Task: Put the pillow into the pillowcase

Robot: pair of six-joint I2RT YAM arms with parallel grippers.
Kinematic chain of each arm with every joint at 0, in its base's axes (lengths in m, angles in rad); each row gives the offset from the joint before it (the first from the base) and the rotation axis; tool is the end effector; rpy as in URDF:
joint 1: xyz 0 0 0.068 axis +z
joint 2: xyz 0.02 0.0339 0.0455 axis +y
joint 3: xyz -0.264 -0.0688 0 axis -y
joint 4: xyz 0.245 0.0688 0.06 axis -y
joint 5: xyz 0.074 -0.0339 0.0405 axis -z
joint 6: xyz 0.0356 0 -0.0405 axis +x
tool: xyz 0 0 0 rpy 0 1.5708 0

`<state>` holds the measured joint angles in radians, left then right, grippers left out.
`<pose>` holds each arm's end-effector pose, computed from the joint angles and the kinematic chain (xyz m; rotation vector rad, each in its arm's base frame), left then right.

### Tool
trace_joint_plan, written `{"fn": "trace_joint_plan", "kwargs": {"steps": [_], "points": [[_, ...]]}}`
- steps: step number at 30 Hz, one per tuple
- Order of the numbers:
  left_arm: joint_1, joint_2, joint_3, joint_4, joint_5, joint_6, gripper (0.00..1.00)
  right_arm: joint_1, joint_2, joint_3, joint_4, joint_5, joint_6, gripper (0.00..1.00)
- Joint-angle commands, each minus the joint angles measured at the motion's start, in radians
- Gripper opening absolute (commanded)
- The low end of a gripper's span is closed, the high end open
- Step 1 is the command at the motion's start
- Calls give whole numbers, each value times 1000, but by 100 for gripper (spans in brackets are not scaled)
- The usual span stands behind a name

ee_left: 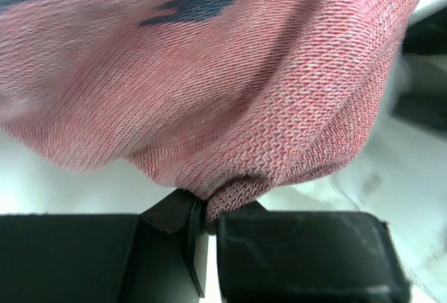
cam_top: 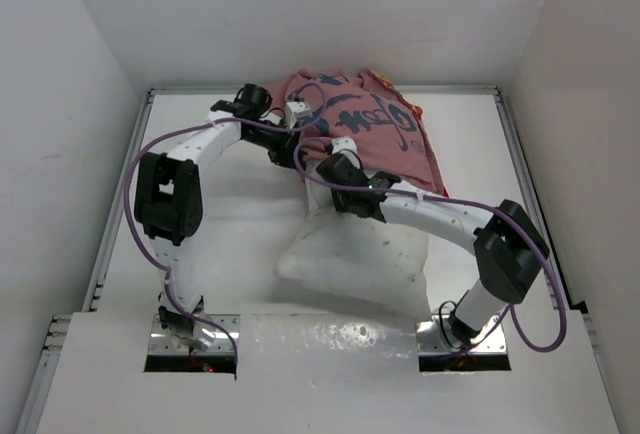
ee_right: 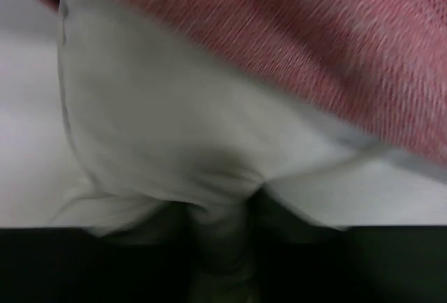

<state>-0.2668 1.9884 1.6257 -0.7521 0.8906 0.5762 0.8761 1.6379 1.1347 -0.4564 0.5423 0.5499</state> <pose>0.3977 -0.1374 0.2374 1.2110 2.0584 -1.0345 0.2326 0.2504 0.2257 -0.1774 2.3416 -0.0092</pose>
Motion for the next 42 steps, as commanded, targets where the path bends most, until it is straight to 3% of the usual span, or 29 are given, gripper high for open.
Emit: {"fn": "trace_joint_plan", "kwargs": {"steps": [1, 4, 8, 9, 14, 20, 23, 30, 35, 37, 38, 39, 40, 42], "points": [[28, -91, 100, -243, 113, 117, 0, -135, 43, -35, 290, -216, 27, 0], [26, -103, 149, -292, 102, 158, 0, -160, 19, -24, 529, -280, -19, 0], [8, -96, 203, -374, 113, 233, 0, -160, -59, -27, 819, -133, -80, 0], [-15, -82, 232, -394, 120, 255, 0, -160, -67, -33, 958, -69, -88, 0], [-97, -27, 345, -567, 162, 406, 0, -160, -17, 31, 1093, 110, -157, 0], [-87, -91, 304, -567, 182, 425, 0, -176, 40, 16, 1012, 286, -39, 0], [-88, -137, 275, -569, 214, 406, 0, -226, 135, 88, 891, 282, 116, 0], [-89, -212, 270, -572, 297, 318, 0, -250, 359, 322, 730, 306, 185, 0], [-29, -269, 127, -573, 176, 297, 0, -287, 381, 350, 728, 280, 203, 0], [-5, -261, 42, -572, 53, 321, 0, -287, 375, 353, 777, 214, 133, 0], [3, -238, 13, -569, -28, 367, 0, -276, 373, 362, 779, 56, 67, 4], [3, -238, -16, -569, -28, 384, 2, -266, 369, 362, 774, -20, 33, 15], [12, -197, -53, -567, -89, 393, 23, -240, 344, 344, 756, -81, 6, 46], [29, -157, -66, -569, -126, 372, 39, -215, 300, 298, 734, -203, -60, 67]]}}
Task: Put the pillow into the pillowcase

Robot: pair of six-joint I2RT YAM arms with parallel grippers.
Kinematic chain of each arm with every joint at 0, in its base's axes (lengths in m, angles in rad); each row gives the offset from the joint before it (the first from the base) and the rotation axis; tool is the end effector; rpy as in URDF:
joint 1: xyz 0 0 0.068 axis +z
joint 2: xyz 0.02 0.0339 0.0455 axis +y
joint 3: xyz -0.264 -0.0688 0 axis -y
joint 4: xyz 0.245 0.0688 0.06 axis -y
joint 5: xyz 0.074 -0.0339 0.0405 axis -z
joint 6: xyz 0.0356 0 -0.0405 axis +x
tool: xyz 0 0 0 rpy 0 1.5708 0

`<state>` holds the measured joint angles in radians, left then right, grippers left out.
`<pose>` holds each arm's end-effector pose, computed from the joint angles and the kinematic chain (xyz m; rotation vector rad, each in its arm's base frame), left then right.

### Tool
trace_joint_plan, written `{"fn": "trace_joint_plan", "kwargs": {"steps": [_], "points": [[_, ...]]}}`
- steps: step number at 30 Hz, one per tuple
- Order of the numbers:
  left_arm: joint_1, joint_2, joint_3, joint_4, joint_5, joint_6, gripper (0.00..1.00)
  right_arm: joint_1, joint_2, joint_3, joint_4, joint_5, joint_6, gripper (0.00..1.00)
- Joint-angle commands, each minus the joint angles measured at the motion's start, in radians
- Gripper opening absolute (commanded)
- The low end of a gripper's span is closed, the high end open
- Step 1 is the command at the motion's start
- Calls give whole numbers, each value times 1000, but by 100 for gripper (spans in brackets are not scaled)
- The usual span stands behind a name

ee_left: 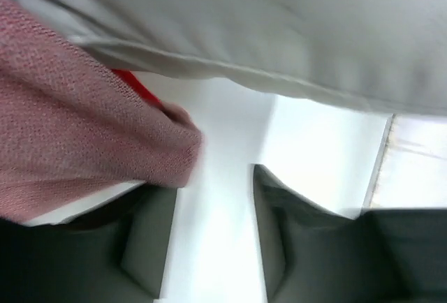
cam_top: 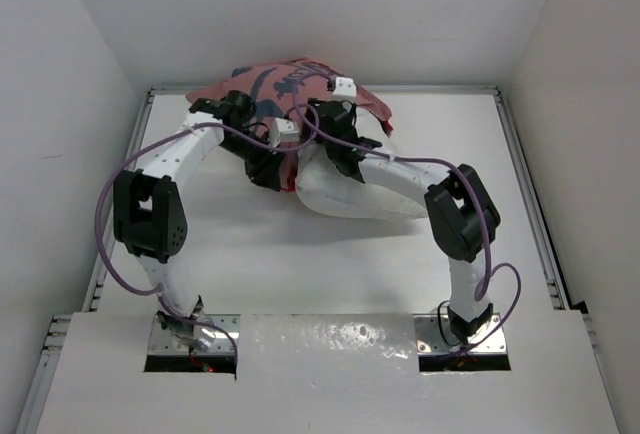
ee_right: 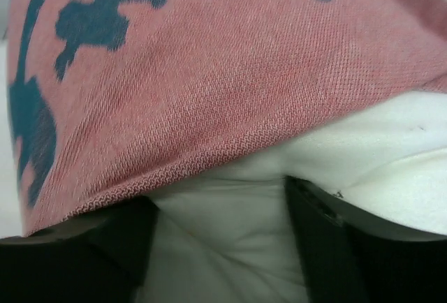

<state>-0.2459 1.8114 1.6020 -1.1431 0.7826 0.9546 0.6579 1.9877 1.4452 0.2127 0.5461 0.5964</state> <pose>0.3397 -0.1111 0.2808 1.5255 2.0259 -0.8840 0.3804 0.2706 0.2460 0.3098 1.8401 0.3525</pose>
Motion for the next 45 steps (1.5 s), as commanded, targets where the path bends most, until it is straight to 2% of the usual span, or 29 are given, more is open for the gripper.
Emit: {"fn": "trace_joint_plan", "kwargs": {"steps": [1, 2, 3, 5, 6, 7, 10, 11, 12, 13, 14, 15, 17, 18, 19, 20, 21, 25, 26, 28, 31, 34, 35, 36, 37, 39, 41, 43, 45], "points": [[28, 34, -42, -176, -28, -14, 46, 14, -78, -38, 44, -234, -134, 75], [36, 31, -25, -176, -39, -26, 48, 29, -145, -89, 21, -257, -183, 97], [40, 11, -5, -176, -81, -33, 53, 34, -179, -109, -46, -297, -200, 99], [40, -17, 91, -178, -133, -63, 58, 34, -280, -141, -135, -342, -221, 99], [40, -33, 142, -176, -181, -76, 64, 34, -309, -137, -257, -386, -249, 99], [40, -38, 258, -178, -198, -94, 68, 35, -334, -111, -325, -418, -268, 99], [40, -38, 492, -173, -145, -65, 75, 42, -403, -24, -615, -469, -374, 99], [37, -34, 530, -137, -44, -68, 77, 37, -415, -7, -680, -469, -413, 99], [27, -38, 530, -76, -13, -98, 76, 32, -441, 3, -766, -472, -438, 99], [1, -44, 501, 21, -17, -240, 73, 16, -454, 9, -794, -475, -457, 99], [-85, -35, 475, 189, -130, -288, 68, 0, -463, 11, -817, -482, -474, 99], [-140, -3, 492, 221, -207, -310, 68, -18, -475, 12, -843, -489, -474, 87], [-255, 143, 564, 233, -393, -341, 68, -99, -483, 6, -842, -528, -440, 59], [-277, 196, 641, 241, -442, -362, 69, -130, -489, -8, -802, -541, -414, 50], [-289, 241, 685, 268, -489, -411, 69, -197, -506, -46, -773, -595, -368, 51], [-299, 312, 741, 295, -567, -469, 69, -268, -527, -99, -694, -635, -345, 66], [-296, 333, 743, 383, -603, -502, 68, -302, -539, -132, -643, -676, -318, 73], [-297, 328, 609, 627, -762, -537, 69, -426, -553, -285, -390, -860, -189, 83], [-300, 363, 618, 634, -837, -536, 69, -437, -546, -302, -321, -908, -176, 85], [-300, 402, 659, 647, -890, -522, 69, -445, -502, -325, -282, -929, -170, 88], [-300, 419, 606, 689, -908, -502, 58, -446, -454, -333, -236, -942, -153, 90], [-300, 419, 572, 691, -869, -514, 32, -446, -382, -365, -127, -931, -95, 91], [-300, 417, 570, 689, -855, -520, 11, -445, -324, -368, -80, -936, -86, 93], [-300, 414, 573, 686, -840, -528, 3, -445, -288, -362, -64, -958, -72, 92], [-299, 410, 576, 678, -815, -545, 0, -445, -252, -353, -53, -980, -61, 92], [-300, 398, 616, 658, -708, -566, 0, -440, -143, -301, -56, -1032, -35, 83], [-300, 394, 674, 620, -614, -586, 0, -425, -87, -263, -67, -1147, -24, 80], [-299, 393, 697, 606, -586, -617, 0, -385, -41, -198, -116, -1186, -75, 62], [-294, 393, 725, 596, -579, -649, 0, -353, -50, -195, -141, -1160, -92, 35]]}}
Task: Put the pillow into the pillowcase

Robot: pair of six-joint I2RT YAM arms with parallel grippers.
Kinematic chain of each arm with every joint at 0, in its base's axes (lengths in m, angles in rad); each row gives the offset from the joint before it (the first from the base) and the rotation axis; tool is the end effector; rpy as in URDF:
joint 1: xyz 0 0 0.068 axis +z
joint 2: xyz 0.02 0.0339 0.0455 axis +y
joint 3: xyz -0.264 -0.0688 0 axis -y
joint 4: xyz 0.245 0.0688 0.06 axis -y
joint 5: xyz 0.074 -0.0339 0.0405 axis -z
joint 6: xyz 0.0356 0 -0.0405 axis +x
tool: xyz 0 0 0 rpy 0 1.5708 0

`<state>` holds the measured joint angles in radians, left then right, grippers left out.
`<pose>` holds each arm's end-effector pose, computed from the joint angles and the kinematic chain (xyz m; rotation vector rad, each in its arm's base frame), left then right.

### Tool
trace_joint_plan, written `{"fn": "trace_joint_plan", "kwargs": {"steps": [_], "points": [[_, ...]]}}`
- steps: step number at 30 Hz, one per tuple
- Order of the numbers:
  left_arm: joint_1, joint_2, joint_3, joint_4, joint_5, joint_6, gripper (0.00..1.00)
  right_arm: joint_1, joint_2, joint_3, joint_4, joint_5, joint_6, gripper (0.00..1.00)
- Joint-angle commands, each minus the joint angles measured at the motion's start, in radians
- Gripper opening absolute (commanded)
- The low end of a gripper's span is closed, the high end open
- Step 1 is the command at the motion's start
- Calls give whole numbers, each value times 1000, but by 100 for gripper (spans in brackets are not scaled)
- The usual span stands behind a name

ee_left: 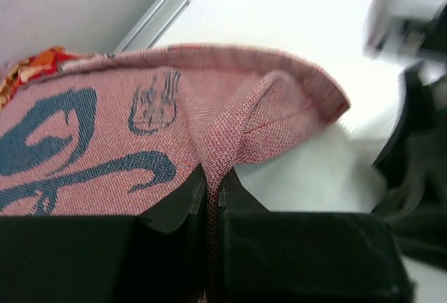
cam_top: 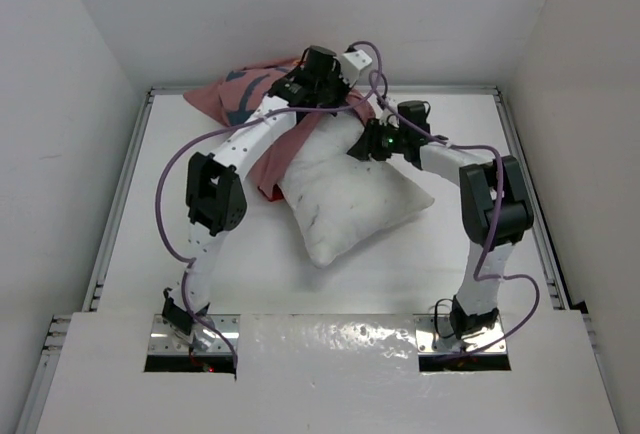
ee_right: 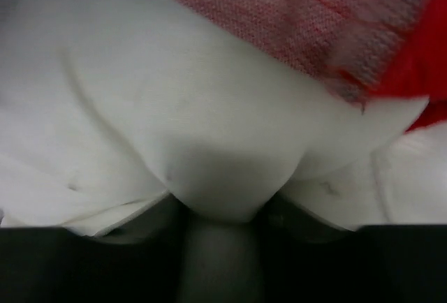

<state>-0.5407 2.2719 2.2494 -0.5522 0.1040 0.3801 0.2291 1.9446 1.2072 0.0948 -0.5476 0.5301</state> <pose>0.4511 -0.2752 0.3102 1.0089 1.8975 -0.2051 0.4064 0.1138 0.1764 0.0249 2.2954 1.0146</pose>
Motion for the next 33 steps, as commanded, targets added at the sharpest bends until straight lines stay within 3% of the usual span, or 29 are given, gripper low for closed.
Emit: {"fn": "trace_joint_plan", "kwargs": {"steps": [1, 2, 6, 7, 9, 10, 11, 12, 13, 14, 17, 20, 21, 23, 24, 27, 29, 30, 31, 32, 33], "points": [[10, -71, 88, -8, 141, -86, 0, 79, -18, 32, -12, -54, -18, 6], [15, -72, 111, -14, 173, -113, 0, 78, -35, -6, 31, -46, -6, 0], [22, -87, 164, -37, 385, -214, 0, 110, -171, -127, 213, 27, 21, 0], [22, -100, 158, -37, 534, -222, 0, 127, -246, -156, 268, 49, 5, 0], [21, -121, 112, -49, 764, -231, 0, 179, -332, -219, 489, 127, 2, 0], [22, -133, 76, -61, 789, -240, 0, 184, -352, -242, 661, 152, 19, 0], [24, -140, 72, -71, 847, -212, 0, 187, -364, -286, 753, 226, 36, 0], [19, -149, 78, -172, 929, -81, 0, 187, -366, -303, 860, 254, 89, 0], [9, -153, 90, -210, 945, -32, 0, 185, -336, -308, 1025, 285, 111, 0], [-4, -160, 110, -297, 936, 56, 0, 181, -311, -282, 1061, 340, 128, 0], [-64, -170, 154, -429, 861, 231, 0, 180, -205, -210, 1073, 464, 174, 0], [-73, -187, 96, -565, 899, 328, 0, 182, -154, -264, 1092, 841, 247, 0], [-74, -196, 64, -606, 927, 367, 0, 185, -153, -276, 1041, 1038, 286, 0], [-84, -206, 41, -734, 959, 475, 0, 205, -144, -241, 880, 1209, 316, 0], [-90, -209, 21, -765, 997, 505, 0, 211, -132, -191, 714, 1304, 332, 0], [-97, -233, -26, -767, 1005, 462, 0, 210, -67, -176, 599, 1374, 459, 0], [-90, -239, -40, -767, 930, 474, 0, 210, -42, -178, 606, 1333, 395, 0], [-76, -239, -48, -766, 915, 482, 0, 210, -42, -173, 612, 1283, 339, 4], [-58, -238, -56, -747, 913, 482, 8, 210, -49, -167, 606, 1138, 268, 15], [-10, -239, -82, -714, 902, 446, 39, 210, -87, -170, 594, 1073, 160, 33], [13, -239, -88, -671, 890, 390, 50, 210, -116, -181, 554, 1013, 119, 55]]}}
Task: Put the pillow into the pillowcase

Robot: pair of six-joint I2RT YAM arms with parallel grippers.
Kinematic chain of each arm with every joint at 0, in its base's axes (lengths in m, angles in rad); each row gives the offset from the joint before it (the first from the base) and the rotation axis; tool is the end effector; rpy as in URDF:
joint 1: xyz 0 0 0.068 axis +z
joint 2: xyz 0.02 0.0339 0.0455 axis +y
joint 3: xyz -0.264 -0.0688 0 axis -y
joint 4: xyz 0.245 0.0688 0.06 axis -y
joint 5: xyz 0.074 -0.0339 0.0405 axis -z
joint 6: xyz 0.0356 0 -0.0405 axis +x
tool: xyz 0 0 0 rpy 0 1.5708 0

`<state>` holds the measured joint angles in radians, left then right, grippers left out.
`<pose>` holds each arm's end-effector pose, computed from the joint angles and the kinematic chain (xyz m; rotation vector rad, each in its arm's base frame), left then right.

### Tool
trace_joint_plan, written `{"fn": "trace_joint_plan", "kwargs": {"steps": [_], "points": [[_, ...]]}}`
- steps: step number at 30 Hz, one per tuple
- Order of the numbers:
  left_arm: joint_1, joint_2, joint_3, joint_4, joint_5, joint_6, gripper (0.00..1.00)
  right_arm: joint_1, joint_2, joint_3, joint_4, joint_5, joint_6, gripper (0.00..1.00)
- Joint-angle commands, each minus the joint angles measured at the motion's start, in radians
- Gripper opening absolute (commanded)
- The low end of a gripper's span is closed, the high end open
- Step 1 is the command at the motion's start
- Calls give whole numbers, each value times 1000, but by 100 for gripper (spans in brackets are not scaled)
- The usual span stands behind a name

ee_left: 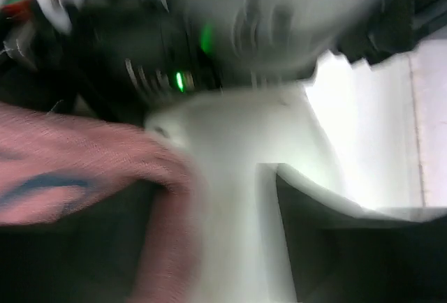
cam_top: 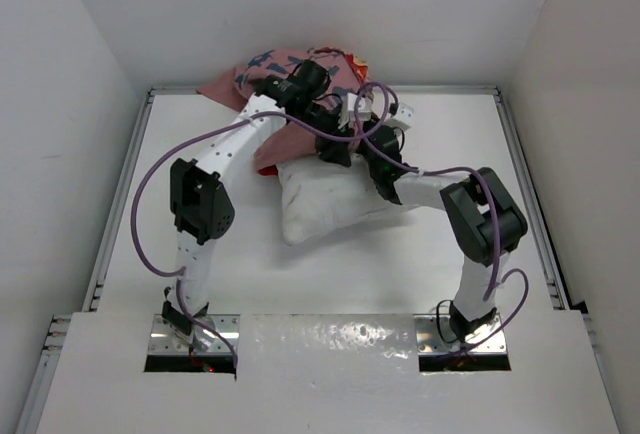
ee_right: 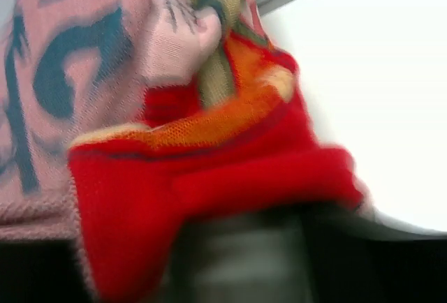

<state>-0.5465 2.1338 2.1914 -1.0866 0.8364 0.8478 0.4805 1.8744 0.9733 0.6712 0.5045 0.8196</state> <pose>0.3729 -0.2577 0.3269 1.7213 1.6063 -0.9293 0.3631 0.1698 0.1866 0.6519 1.6749 0.4838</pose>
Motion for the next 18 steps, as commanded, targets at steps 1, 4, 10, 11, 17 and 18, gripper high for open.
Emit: {"fn": "trace_joint_plan", "kwargs": {"steps": [1, 4, 10, 11, 17, 18], "points": [[64, -103, -35, -71, 147, -157, 74, -40, -78, 21, -39, -140, -219, 95], [121, -124, -24, 22, 48, -266, 99, -43, -213, -22, -177, -225, -413, 99], [258, -352, -207, 158, -279, -277, 41, -43, -323, 188, -790, -463, -718, 37], [285, -368, -282, 163, -305, -279, 9, -42, -330, 212, -897, -489, -717, 5], [430, -425, -662, 325, -466, -288, 26, 134, -391, 262, -986, -273, -666, 83], [430, -419, -700, 382, -479, -261, 56, 205, -391, 265, -980, -265, -654, 98]]}}
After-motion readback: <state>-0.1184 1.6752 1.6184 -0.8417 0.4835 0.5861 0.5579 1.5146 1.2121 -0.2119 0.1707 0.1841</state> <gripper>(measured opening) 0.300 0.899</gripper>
